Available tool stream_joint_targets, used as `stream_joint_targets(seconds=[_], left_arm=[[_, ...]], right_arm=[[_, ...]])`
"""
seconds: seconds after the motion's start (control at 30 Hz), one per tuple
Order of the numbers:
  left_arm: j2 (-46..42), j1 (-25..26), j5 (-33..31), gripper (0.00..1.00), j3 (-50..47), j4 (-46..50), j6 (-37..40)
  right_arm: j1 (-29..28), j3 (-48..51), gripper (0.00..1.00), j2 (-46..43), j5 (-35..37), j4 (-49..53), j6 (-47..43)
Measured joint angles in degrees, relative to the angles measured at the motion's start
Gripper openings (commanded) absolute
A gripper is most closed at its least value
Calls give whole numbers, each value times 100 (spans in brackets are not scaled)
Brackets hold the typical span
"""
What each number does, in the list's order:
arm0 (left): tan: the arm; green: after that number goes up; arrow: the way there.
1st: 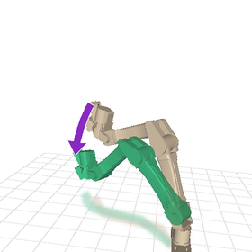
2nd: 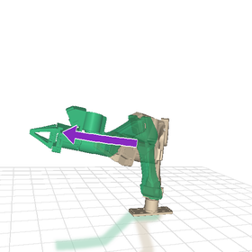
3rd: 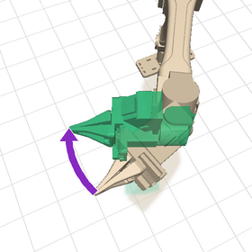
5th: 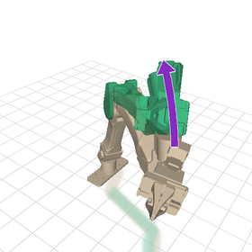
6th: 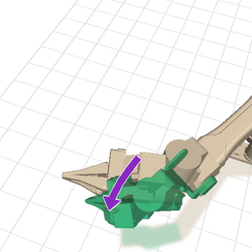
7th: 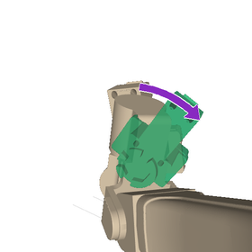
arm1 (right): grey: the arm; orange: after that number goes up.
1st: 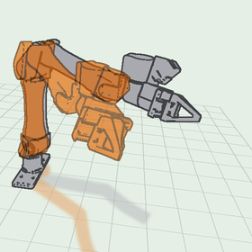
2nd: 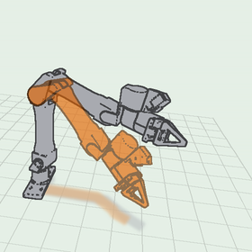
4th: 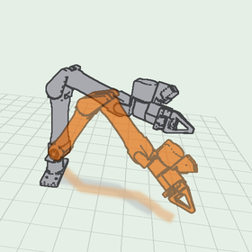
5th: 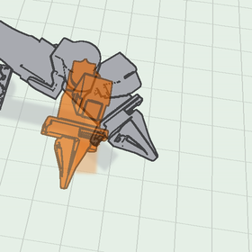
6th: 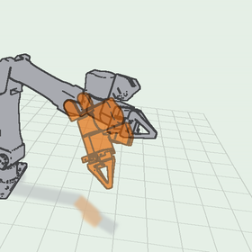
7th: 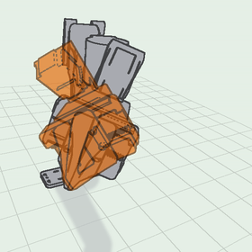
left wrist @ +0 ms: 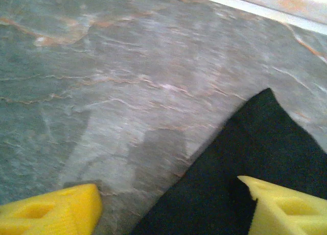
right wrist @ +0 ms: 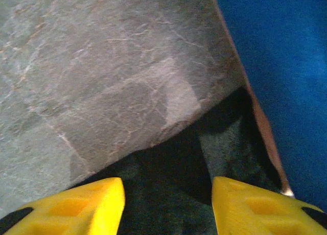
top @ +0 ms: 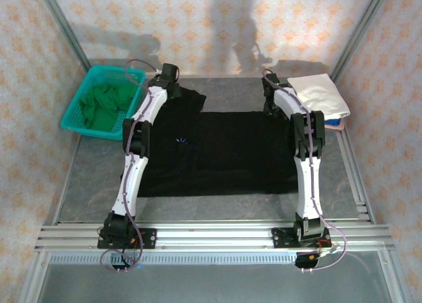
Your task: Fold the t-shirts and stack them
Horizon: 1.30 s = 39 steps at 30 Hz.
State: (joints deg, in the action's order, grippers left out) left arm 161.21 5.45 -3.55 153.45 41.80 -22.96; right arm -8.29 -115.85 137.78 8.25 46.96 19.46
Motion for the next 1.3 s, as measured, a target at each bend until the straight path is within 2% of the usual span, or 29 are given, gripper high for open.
stream_joint_targets(seconds=[0.03,0.13,0.17,0.23,0.4,0.5,0.63,0.87,0.9,0.93,0.97,1.0,1.03,1.07,1.1,1.3], left_arm=[[-2,-55,208,51,55,17,-114],[33,-192,710,17,103,-129,-387],[33,-264,831,9,103,-101,-437],[33,-345,1073,0,101,-133,-509],[-59,-367,1674,0,-4,-138,-562],[-498,-304,1961,0,-568,-140,-446],[-1582,-232,2310,0,-1637,-205,-234],[-4157,-219,2793,0,-4087,-914,111],[-4483,-219,2802,6,-4457,-1025,149],[-4699,-216,2745,17,-4688,-1036,181],[-4776,-214,2653,24,-4743,-1003,221],[-4730,-205,2551,31,-4653,-962,221],[-4544,-205,2483,32,-4424,-872,221],[-4286,-205,2426,36,-4124,-793,238],[-3882,-197,2391,45,-3672,-717,236],[-1196,48,1674,60,-890,33,293]], right_arm=[[0,-4,32,0,-72,-7,22],[0,-4,14,0,-295,-57,105],[0,-4,10,-2,-358,-70,122],[0,-4,1,-13,-400,-74,144],[11,90,0,-133,-518,-24,131],[11,413,0,-426,-535,-20,125],[11,1045,0,-1152,-623,-57,81],[9,2697,0,-2660,-763,-667,63],[9,3005,0,-2863,-796,-765,68],[4,3289,0,-3034,-822,-831,87],[2,3475,0,-3126,-835,-874,101],[-2,3628,0,-3182,-866,-911,118],[-2,3729,0,-3191,-905,-953,136],[-13,3794,0,-3189,-940,-1001,149],[-20,3851,0,-3187,-968,-1038,155],[-66,3884,0,-3187,-1008,-1226,170]])
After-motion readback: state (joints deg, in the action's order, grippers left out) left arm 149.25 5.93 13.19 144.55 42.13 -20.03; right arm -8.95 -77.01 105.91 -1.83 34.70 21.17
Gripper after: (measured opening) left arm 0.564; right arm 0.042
